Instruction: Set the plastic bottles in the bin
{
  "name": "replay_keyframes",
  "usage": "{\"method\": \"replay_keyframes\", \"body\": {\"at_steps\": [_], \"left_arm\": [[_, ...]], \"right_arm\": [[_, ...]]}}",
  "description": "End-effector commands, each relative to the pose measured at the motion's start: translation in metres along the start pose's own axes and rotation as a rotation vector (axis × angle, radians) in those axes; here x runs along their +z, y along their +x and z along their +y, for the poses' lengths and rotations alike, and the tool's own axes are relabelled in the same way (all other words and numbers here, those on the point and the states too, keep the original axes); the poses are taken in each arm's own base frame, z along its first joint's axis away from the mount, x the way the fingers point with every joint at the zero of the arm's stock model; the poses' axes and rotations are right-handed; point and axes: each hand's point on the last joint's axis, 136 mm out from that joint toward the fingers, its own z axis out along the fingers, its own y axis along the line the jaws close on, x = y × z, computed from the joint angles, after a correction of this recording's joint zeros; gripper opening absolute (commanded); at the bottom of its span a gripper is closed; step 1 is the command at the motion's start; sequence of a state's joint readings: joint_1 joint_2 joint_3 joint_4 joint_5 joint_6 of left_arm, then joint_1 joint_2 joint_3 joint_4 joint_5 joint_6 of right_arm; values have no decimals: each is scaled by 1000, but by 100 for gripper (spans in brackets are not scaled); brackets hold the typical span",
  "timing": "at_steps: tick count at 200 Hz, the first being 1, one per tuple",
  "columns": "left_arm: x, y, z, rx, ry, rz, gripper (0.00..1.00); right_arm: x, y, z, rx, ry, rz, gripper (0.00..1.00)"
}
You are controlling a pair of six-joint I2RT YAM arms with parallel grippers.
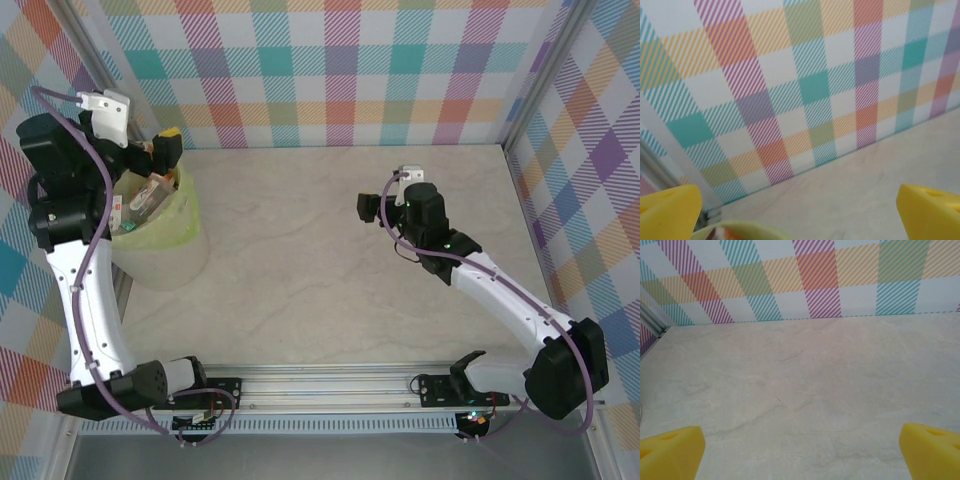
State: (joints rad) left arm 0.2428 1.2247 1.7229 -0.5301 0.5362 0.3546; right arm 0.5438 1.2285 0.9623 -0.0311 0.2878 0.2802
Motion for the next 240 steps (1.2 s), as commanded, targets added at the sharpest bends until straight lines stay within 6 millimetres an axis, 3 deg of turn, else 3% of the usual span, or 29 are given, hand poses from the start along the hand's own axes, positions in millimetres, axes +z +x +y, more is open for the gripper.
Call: {"method": "replay_keyframes", "body": {"at_steps": [1, 21, 44, 77, 83, 110, 129, 144, 173, 188, 213, 240], "left_arm": [[-16, -49, -2, -195, -60, -171, 100], [-13, -52, -19, -303, -52, -187, 100], [0, -42, -40, -412, -34, -187, 100], [33, -3, -93, -435, 42, -80, 100], [38, -4, -103, -417, 61, -93, 100], [63, 38, -156, -350, 164, 8, 100], [81, 87, -184, -290, 185, 145, 100], [91, 130, -194, -248, 169, 249, 100], [94, 207, -176, -145, 19, 285, 100], [88, 243, -152, -109, -71, 300, 100], [75, 302, -100, -220, -214, 354, 100], [70, 353, -93, -263, -225, 386, 100]], "right_arm": [[-5, -8, -7, 10, 29, -48, 100], [-6, -8, -12, 22, 49, -74, 100], [-9, -8, -18, 27, 72, -100, 100], [-18, -7, -30, -3, 126, -118, 100], [-20, -7, -33, -11, 138, -123, 100], [-28, -7, -53, -49, 222, -146, 100], [-33, 1, -72, -52, 281, -143, 100], [-37, 11, -87, -34, 313, -141, 100], [-40, 38, -126, -55, 411, -100, 100], [-37, 55, -150, -87, 458, -65, 100], [-29, 87, -177, -74, 456, 50, 100], [-14, 107, -186, -35, 370, 94, 100]]}}
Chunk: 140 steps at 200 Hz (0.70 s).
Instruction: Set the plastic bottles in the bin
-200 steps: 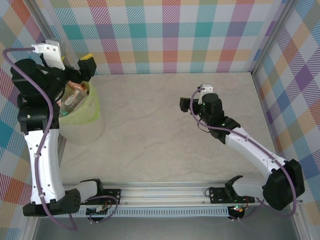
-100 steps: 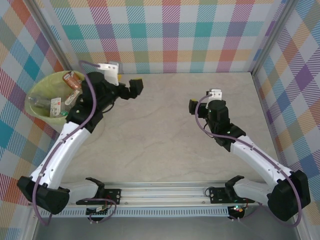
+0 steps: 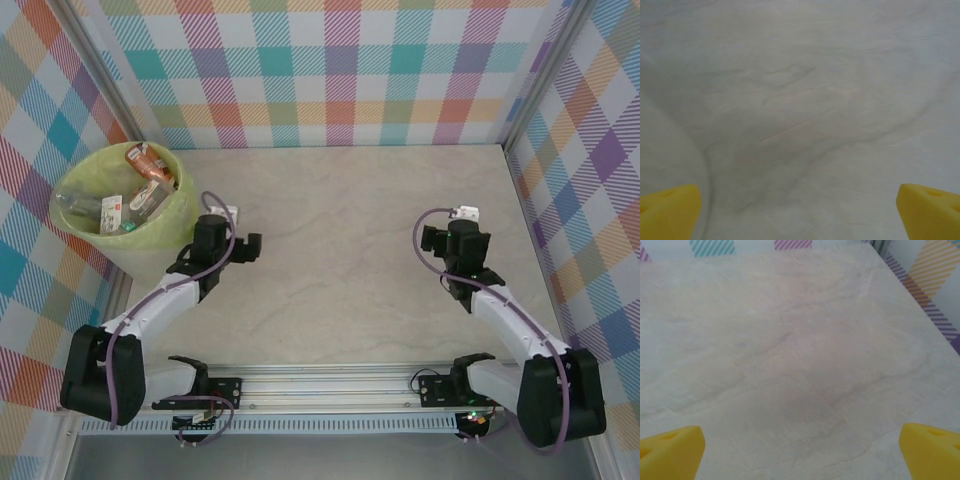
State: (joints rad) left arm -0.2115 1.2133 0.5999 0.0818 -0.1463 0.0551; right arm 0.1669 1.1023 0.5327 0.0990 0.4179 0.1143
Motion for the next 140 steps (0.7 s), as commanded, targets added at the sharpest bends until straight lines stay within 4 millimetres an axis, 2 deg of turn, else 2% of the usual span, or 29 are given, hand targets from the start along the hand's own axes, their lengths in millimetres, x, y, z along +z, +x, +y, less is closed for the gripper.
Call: {"method": "replay_keyframes", "body": {"at_steps": [1, 23, 29, 44, 70, 94, 106, 114, 126, 131, 140], "left_arm": [[6, -13, 9, -54, 1, -138, 100], [32, 20, 6, -13, 28, -63, 100], [37, 21, 5, -13, 38, -60, 100], [41, 5, -2, -12, 88, -118, 100], [51, 5, 2, 32, 65, -133, 100], [54, 10, 18, -40, 44, -163, 100], [56, 25, 25, -69, 18, -193, 100], [54, 16, 32, -87, -12, -258, 100], [57, 21, 46, -127, -92, -205, 100], [57, 19, 51, -144, -118, -217, 100], [55, 22, 55, -156, -149, -208, 100]], "right_arm": [[12, 4, 14, 0, -135, -8, 100], [24, 8, 18, 2, -201, -34, 99], [26, 9, 21, -4, -224, -43, 100], [32, 13, 26, -32, -266, -41, 100], [38, 18, 35, -78, -323, -44, 100], [38, 18, 46, -118, -406, -61, 100], [37, 13, 50, -125, -430, -96, 100], [38, 13, 52, -124, -443, -106, 100], [39, 9, 54, -104, -461, -116, 100], [39, 2, 54, -96, -462, -166, 100], [41, 7, 51, -84, -446, -179, 100]]}}
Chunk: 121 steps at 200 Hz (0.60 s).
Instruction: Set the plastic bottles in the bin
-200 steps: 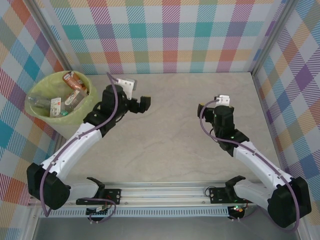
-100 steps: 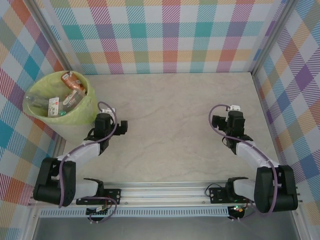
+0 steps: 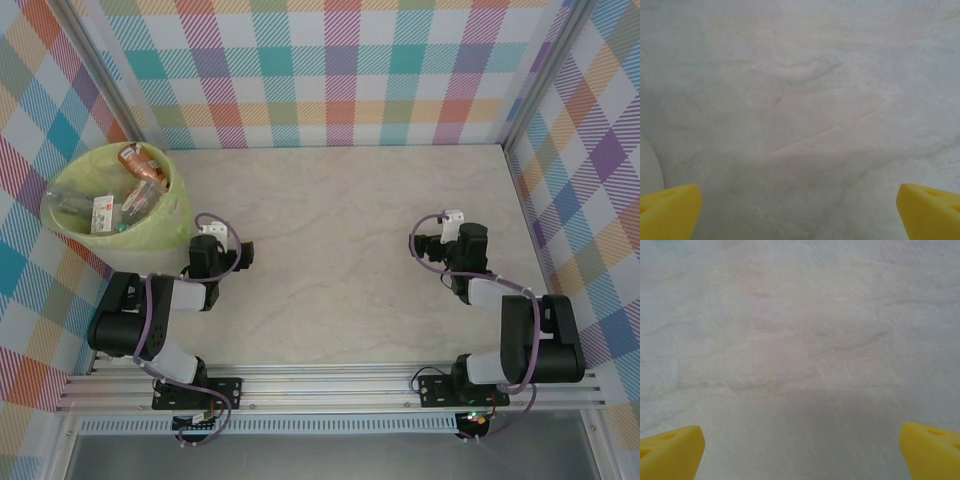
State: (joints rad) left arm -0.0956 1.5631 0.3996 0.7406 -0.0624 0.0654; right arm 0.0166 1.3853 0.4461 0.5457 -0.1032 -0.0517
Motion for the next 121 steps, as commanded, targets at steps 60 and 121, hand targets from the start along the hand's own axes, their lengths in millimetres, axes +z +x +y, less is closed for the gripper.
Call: {"method": "replay_keyframes", "body": {"at_steps": [60, 121], "left_arm": [[-4, -27, 32, -93, -164, -123, 100], [-5, -27, 31, -92, -163, -126, 100]], "right_arm": [[-8, -1, -16, 13, 89, -240, 100], [14, -1, -27, 58, 124, -108, 100]]}}
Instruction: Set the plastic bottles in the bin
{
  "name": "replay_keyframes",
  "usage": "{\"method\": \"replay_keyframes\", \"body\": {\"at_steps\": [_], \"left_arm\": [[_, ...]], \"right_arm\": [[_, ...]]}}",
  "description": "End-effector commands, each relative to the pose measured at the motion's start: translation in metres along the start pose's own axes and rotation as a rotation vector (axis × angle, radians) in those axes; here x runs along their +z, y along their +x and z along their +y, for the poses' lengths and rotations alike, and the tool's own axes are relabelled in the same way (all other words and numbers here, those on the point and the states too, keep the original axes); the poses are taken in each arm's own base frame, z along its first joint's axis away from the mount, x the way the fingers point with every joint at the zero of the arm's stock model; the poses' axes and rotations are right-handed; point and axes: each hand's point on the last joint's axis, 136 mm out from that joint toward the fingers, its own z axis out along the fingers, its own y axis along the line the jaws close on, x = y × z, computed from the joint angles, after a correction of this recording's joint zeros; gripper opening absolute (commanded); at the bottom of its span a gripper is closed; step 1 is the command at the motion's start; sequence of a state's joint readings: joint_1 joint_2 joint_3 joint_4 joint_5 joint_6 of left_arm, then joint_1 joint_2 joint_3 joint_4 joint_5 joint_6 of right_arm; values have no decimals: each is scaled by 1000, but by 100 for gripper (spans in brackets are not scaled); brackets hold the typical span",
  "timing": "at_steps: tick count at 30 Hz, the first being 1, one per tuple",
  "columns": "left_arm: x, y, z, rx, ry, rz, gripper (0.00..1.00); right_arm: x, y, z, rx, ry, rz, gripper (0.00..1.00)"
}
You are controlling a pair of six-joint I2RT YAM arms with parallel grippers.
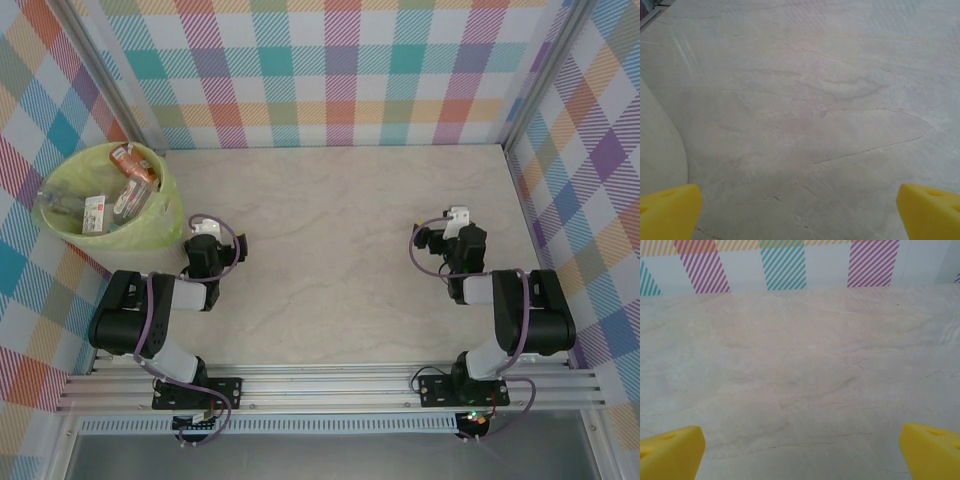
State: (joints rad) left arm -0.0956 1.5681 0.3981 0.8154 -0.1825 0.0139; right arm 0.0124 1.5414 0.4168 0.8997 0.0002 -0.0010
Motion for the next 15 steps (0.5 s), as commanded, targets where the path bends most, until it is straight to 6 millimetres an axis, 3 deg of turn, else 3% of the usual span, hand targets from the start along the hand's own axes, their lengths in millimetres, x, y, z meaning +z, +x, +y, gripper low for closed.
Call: {"method": "replay_keyframes", "body": {"at_steps": [1, 15], "left_arm": [[-1, -11, 11, -33, -48, -48, 100], [-1, -11, 11, -34, -47, -49, 100]], "right_arm": [[-3, 17, -5, 26, 21, 61, 100], [-3, 18, -4, 24, 16, 64, 100]]}}
